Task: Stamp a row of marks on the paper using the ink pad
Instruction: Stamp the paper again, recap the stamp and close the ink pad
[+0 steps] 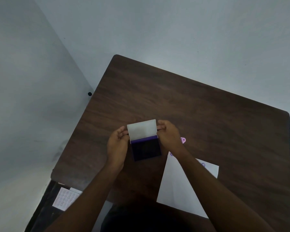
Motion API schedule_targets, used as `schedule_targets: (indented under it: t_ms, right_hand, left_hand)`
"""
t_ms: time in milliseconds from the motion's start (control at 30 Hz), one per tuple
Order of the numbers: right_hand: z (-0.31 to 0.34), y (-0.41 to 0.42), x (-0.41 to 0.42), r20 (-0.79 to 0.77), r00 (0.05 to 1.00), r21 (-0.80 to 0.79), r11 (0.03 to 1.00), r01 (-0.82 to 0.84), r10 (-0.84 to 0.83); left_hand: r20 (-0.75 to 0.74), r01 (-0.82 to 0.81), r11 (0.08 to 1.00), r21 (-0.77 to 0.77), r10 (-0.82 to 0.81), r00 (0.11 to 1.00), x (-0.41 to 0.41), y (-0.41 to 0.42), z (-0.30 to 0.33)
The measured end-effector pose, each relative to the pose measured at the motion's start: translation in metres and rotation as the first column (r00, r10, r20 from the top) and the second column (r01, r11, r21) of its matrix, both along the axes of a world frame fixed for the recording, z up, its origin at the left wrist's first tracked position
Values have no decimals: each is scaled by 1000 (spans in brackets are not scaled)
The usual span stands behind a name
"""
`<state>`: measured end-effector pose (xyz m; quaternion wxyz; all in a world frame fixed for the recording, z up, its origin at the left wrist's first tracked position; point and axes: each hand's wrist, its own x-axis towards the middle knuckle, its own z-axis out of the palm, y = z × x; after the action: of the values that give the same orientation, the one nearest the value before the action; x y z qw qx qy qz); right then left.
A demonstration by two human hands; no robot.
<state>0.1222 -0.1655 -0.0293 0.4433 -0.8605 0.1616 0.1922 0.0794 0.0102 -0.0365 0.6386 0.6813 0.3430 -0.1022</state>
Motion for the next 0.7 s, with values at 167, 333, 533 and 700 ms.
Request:
schedule_targets:
  t_ms: [167,333,533,700]
  right_hand:
    - [9,-15,-18,-31,999,51,998,29,-27]
    - [6,-28,-42,-27,999,61,997,47,-46]
    - [-5,-30,-59,-79,996,73,996,47,-41]
    - [-8,-27,-64,-86,994,71,995,71,-65]
  left_hand:
    - [35,33,999,-34,-32,999,-18,4,3]
    - [15,50,995,-81,-49,999,-42,5,2]
    - [-61,88,991,-98,-94,994,-60,0,-8]
    - [-81,106,992,-72,-111,990,-63,-2,-19]
